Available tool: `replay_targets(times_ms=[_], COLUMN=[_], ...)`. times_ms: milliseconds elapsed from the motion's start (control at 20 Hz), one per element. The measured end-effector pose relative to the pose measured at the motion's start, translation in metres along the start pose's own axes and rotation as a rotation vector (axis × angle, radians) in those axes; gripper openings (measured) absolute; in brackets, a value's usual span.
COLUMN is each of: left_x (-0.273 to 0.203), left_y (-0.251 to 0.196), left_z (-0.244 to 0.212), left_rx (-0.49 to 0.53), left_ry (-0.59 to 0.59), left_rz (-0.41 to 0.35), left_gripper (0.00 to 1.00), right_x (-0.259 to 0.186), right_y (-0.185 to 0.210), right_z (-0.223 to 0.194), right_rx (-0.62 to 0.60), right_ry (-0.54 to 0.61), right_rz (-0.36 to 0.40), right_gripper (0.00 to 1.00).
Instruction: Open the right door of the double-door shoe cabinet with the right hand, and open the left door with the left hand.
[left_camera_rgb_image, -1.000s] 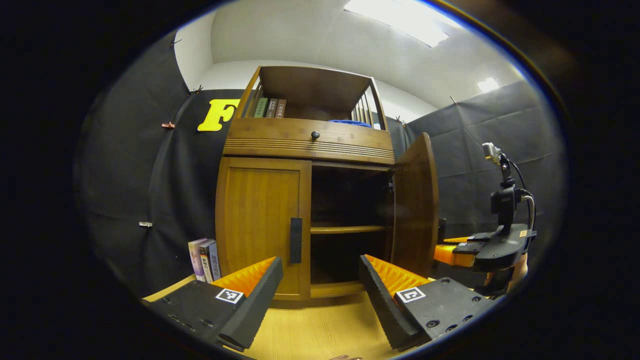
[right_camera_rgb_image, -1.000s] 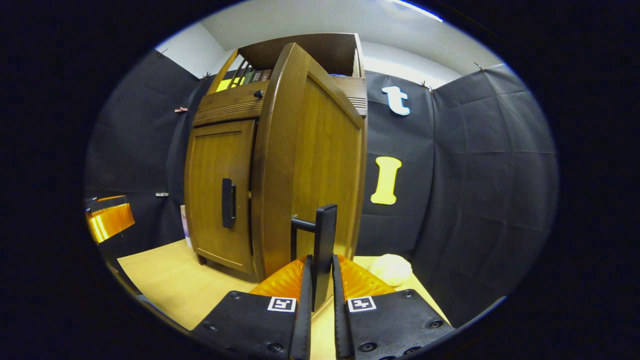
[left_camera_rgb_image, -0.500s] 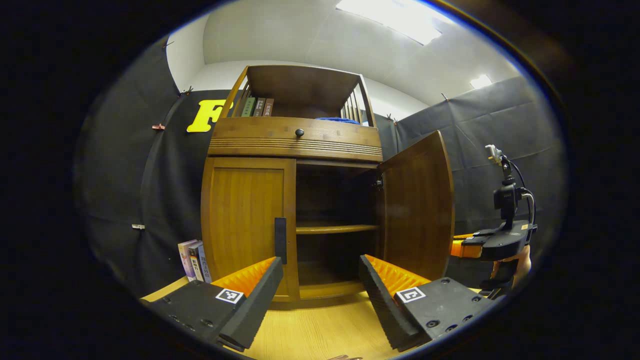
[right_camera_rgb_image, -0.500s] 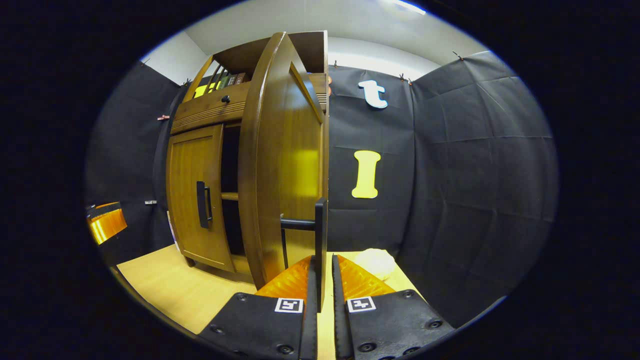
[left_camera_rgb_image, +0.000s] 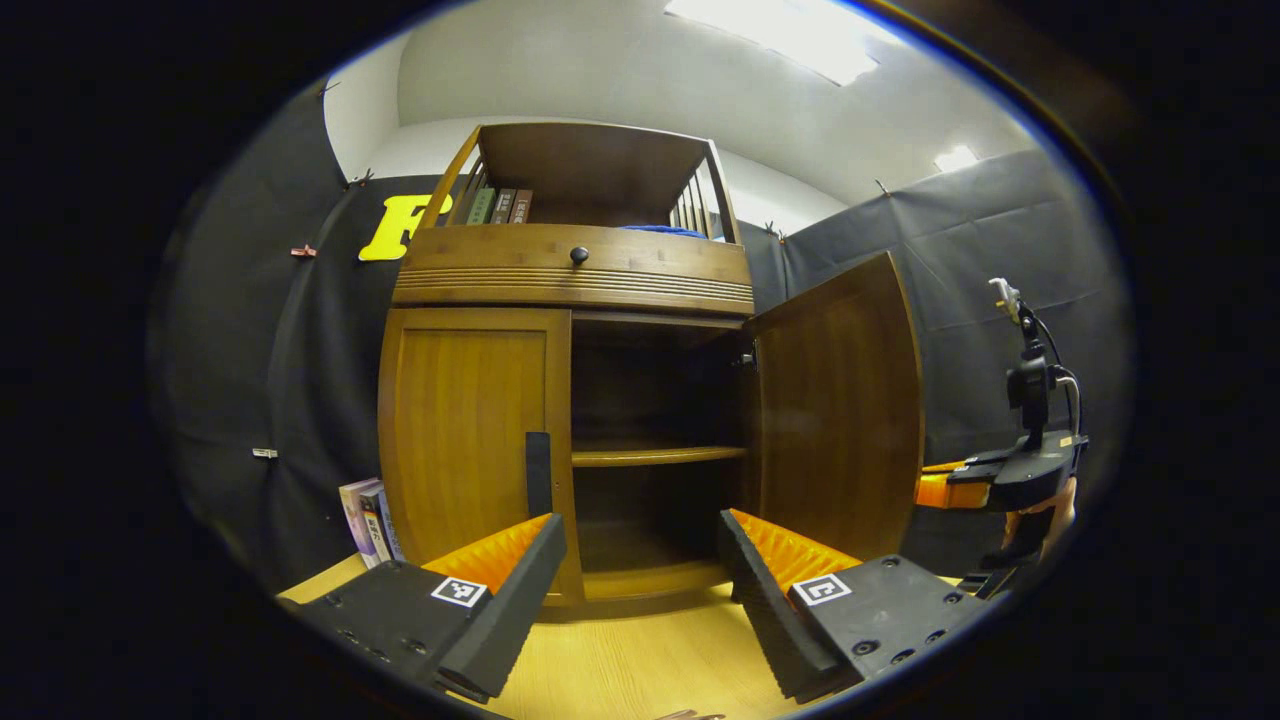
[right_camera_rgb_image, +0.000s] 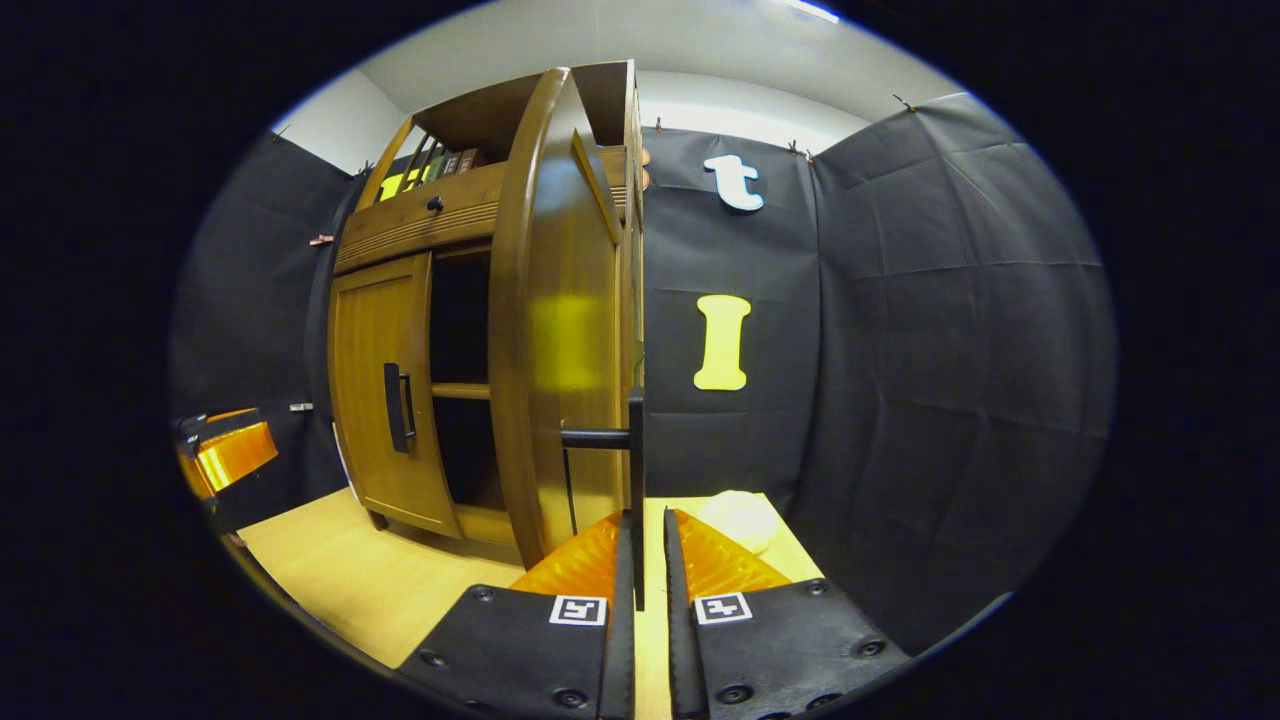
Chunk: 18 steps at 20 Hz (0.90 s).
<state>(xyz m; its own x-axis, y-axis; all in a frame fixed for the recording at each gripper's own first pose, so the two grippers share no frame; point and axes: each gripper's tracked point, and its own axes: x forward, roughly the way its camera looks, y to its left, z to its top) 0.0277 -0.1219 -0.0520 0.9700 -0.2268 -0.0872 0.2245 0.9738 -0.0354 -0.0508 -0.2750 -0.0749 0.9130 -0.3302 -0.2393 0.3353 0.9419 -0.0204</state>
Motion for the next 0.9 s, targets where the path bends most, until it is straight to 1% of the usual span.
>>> replay_targets(times_ms=[100, 200, 350, 450, 600, 650, 700, 750, 850, 900], left_x=[0.007, 0.008, 0.012, 0.014, 0.018, 0.021, 0.023, 0.027, 0.036, 0.042], left_y=[-0.005, -0.006, -0.009, -0.011, -0.005, 0.0, 0.007, 0.016, 0.04, 0.052], left_z=[0.003, 0.002, 0.001, 0.0, -0.003, -0.004, -0.004, -0.004, 0.0, 0.002], left_rx=[-0.002, -0.005, -0.006, -0.008, -0.02, -0.022, -0.021, -0.017, 0.009, 0.026], left_ry=[0.001, 0.005, 0.01, 0.012, 0.018, 0.02, 0.023, 0.021, 0.0, -0.01], left_rz=[-0.003, -0.007, -0.008, -0.011, 0.002, 0.015, 0.034, 0.061, 0.136, 0.173], left_gripper=[0.95, 0.95, 0.95, 0.94, 0.94, 0.94, 0.95, 0.95, 0.95, 0.95], right_x=[-0.006, -0.016, -0.035, -0.049, -0.065, -0.072, -0.079, -0.08, -0.076, -0.077], right_y=[-0.013, -0.028, -0.025, -0.021, -0.006, -0.001, 0.005, 0.018, 0.022, 0.023], right_z=[0.001, 0.009, 0.02, 0.025, 0.029, 0.03, 0.035, 0.036, 0.039, 0.038], right_rx=[-0.007, -0.021, 0.0, -0.018, -0.051, -0.06, -0.062, -0.067, -0.077, -0.082], right_ry=[-0.006, -0.035, -0.066, -0.088, -0.108, -0.12, -0.137, -0.151, -0.162, -0.164], right_rz=[-0.033, -0.081, -0.065, -0.061, -0.034, -0.02, 0.009, 0.039, 0.027, 0.026], right_gripper=[0.18, 0.17, 0.17, 0.17, 0.17, 0.17, 0.11, 0.39, 0.94, 0.91])
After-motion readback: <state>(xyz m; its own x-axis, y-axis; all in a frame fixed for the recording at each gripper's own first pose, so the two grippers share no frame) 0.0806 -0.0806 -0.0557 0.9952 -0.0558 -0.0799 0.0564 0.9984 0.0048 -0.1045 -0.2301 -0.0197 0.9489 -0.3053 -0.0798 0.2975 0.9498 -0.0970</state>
